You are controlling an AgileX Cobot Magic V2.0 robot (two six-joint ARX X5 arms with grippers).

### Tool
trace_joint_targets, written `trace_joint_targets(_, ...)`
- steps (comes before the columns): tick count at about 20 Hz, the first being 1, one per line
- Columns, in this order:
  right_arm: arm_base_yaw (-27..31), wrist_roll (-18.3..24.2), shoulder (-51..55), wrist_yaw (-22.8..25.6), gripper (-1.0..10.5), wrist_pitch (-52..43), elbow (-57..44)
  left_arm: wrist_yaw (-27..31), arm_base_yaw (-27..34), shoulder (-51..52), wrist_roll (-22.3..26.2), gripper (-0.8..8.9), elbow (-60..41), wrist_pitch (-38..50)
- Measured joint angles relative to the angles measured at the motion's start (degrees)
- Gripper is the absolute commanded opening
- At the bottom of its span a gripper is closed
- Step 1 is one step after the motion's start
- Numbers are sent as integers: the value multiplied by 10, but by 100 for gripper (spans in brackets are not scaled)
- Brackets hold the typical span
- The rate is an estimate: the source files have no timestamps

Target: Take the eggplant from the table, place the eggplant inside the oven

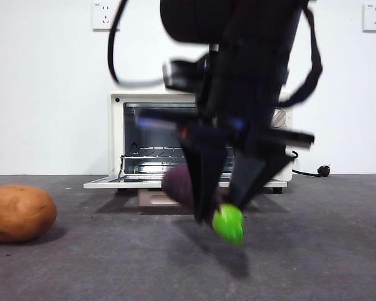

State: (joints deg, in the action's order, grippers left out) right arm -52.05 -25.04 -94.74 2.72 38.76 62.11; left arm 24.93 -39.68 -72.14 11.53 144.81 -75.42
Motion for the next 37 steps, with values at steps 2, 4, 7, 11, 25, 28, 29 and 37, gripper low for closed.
trace_joint_targets(2, -4, 6, 34, -7, -12, 12, 17, 0, 0, 0, 0, -5, 0, 0)
trace_joint_targets(4, -3, 16, 54, -8, -12, 18, 43, 0, 0, 0, 0, -5, 0, 0)
trace_joint_targets(7, 26, 40, 54, -12, -12, 19, 86, 0, 0, 0, 0, -5, 0, 0)
trace_joint_targets(11, 103, 55, 39, -73, -12, 15, 133, 0, 0, 0, 0, -5, 0, 0)
trace_joint_targets(25, 266, 51, -142, -205, -12, -51, 270, 0, 0, 0, 0, -5, 0, 0)
trace_joint_targets(28, 276, 32, -186, -226, -12, -55, 334, 0, 0, 0, 0, -5, 0, 0)
trace_joint_targets(29, 278, 27, -198, -225, -12, -56, 351, 0, 0, 0, 0, -5, 0, 0)
trace_joint_targets(37, 293, -12, -257, -187, -12, -110, 411, 0, 0, 0, 0, -5, 0, 0)
